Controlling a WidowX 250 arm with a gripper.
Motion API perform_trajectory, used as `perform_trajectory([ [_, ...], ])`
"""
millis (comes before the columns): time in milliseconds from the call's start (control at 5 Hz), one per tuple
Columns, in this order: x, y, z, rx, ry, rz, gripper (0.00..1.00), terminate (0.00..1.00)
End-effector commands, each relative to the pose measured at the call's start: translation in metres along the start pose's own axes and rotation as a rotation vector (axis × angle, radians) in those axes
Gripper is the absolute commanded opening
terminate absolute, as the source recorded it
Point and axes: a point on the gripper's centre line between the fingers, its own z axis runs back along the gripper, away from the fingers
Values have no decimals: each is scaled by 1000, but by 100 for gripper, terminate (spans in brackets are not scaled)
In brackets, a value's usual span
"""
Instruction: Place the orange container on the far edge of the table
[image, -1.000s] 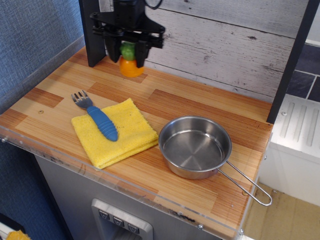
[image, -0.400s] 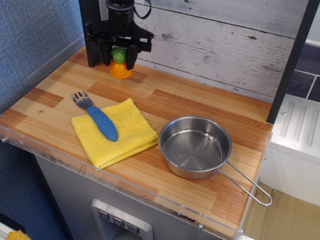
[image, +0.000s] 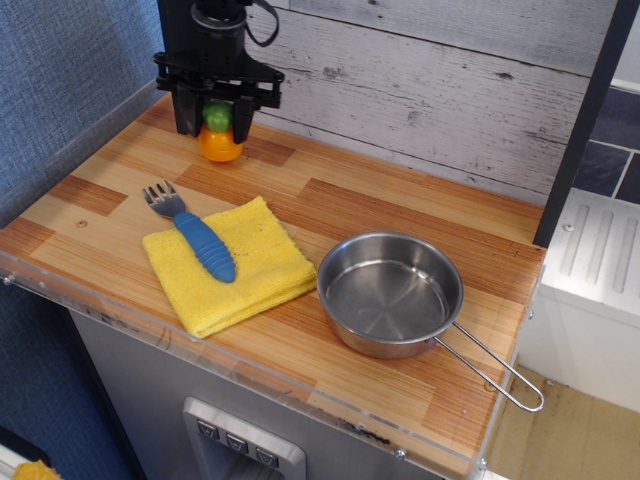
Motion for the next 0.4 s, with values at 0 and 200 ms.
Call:
perform_trajectory([
  [0,1,7,8,-34,-16,64,0,0],
  [200,-5,11,11,-31,-32,145,100,0],
])
